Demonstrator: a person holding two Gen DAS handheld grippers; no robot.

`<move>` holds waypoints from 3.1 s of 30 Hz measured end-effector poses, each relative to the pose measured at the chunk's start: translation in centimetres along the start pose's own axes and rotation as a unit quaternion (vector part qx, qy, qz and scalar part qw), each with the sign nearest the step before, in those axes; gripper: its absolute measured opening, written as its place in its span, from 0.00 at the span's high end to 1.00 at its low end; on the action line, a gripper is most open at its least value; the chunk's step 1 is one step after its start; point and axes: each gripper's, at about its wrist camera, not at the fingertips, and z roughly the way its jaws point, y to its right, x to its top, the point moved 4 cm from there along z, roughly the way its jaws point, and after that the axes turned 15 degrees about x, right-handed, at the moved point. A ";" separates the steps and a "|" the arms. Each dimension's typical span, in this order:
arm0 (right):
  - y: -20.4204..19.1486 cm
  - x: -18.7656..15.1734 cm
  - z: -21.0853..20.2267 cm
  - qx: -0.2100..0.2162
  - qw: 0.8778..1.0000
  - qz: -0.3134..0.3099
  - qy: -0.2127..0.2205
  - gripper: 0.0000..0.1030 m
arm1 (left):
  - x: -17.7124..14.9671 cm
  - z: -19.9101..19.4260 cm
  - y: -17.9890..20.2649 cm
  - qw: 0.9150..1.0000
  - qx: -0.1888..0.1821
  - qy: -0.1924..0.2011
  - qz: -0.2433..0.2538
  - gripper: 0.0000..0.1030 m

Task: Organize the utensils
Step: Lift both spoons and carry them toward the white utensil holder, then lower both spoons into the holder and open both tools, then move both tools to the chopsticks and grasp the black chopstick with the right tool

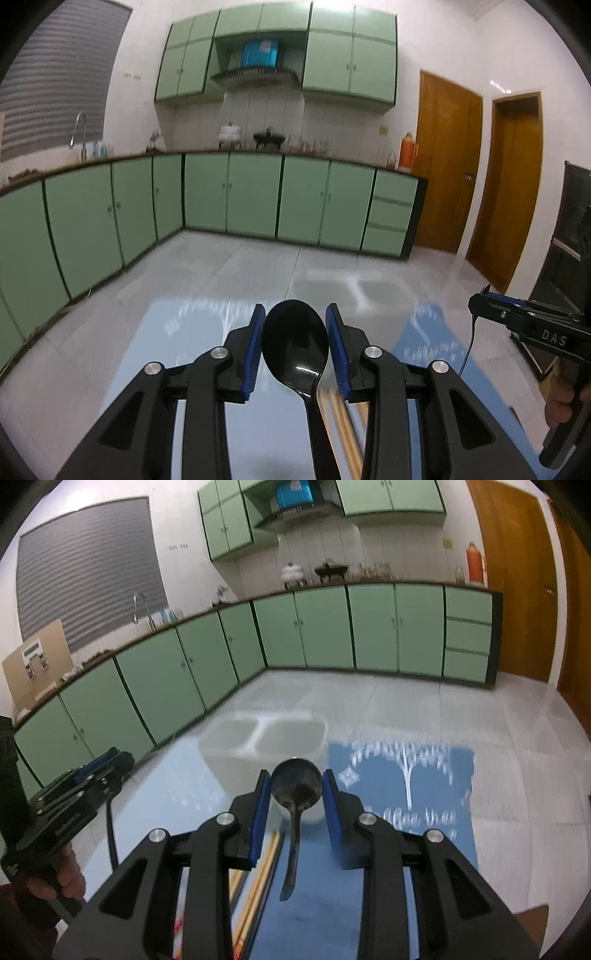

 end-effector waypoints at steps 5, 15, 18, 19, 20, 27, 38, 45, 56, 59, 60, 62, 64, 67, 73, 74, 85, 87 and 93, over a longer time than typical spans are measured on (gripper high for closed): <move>0.4 4.7 -0.2 0.016 0.999 -0.014 0.032 0.74 | 5.1 1.8 1.3 0.998 -0.006 0.058 -0.005 0.68; 3.1 10.6 4.0 0.007 0.998 -0.033 0.053 0.74 | 10.8 9.8 3.8 0.995 0.011 0.101 -0.021 0.68; 4.1 10.6 6.0 0.005 0.999 -0.029 0.046 0.74 | 10.4 12.2 4.1 0.996 0.011 0.088 -0.021 0.68; 4.4 10.4 6.7 0.006 0.999 -0.026 0.042 0.74 | 10.1 12.5 4.0 0.996 0.010 0.086 -0.020 0.68; 4.6 10.2 7.4 0.005 0.999 -0.025 0.038 0.74 | 9.7 12.8 4.0 0.996 0.010 0.084 -0.018 0.68; 5.7 6.5 11.3 0.001 1.000 -0.008 -0.007 0.73 | 6.6 14.8 4.3 0.998 0.007 0.055 -0.009 0.67; 3.9 3.7 9.1 -0.005 1.000 -0.012 -0.007 0.59 | 4.7 12.0 2.6 0.999 0.006 0.033 -0.011 0.48; 2.4 -0.4 4.2 -0.020 1.000 0.004 -0.003 0.41 | 2.1 6.8 1.0 1.000 0.016 -0.004 0.007 0.41; -0.6 -12.1 -1.3 -0.038 0.995 0.058 -0.078 0.41 | -9.7 -0.5 -1.1 0.989 0.026 -0.136 0.053 0.40; -1.9 -14.6 -1.9 -0.043 0.993 0.064 -0.088 0.41 | -12.2 -1.6 -1.4 0.985 0.029 -0.160 0.058 0.40; -2.5 -15.3 -2.1 -0.049 0.993 0.058 -0.089 0.42 | -13.1 -2.0 -1.4 0.984 0.030 -0.165 0.060 0.40; -3.4 -16.6 -2.3 -0.049 0.993 0.050 -0.093 0.44 | -14.7 -2.8 -1.4 0.982 0.031 -0.177 0.062 0.40; -4.2 -17.6 -2.3 -0.044 0.993 0.048 -0.101 0.45 | -15.6 -3.4 -1.4 0.980 0.029 -0.185 0.062 0.40; -4.9 -19.0 -2.3 -0.037 0.991 0.050 -0.118 0.51 | -16.5 -4.5 -1.2 0.978 0.023 -0.194 0.068 0.40; -6.1 -20.9 -2.4 -0.029 0.988 0.045 -0.146 0.57 | -18.0 -5.6 -1.0 0.974 0.014 -0.211 0.078 0.41; -6.3 -21.1 -2.4 -0.027 0.987 0.046 -0.149 0.57 | -18.2 -5.7 -0.9 0.974 0.013 -0.214 0.078 0.40; -7.2 -22.6 -1.2 -0.031 0.984 0.046 -0.171 0.65 | -19.5 -5.5 -0.7 0.972 0.016 -0.225 0.069 0.41; -7.5 -22.6 -0.9 -0.030 0.984 0.043 -0.171 0.65 | -19.5 -5.4 -0.6 0.972 0.017 -0.224 0.066 0.41; -6.8 -22.5 -1.0 -0.048 0.983 0.046 -0.169 0.71 | -19.6 -5.4 -0.8 0.973 0.021 -0.222 0.065 0.44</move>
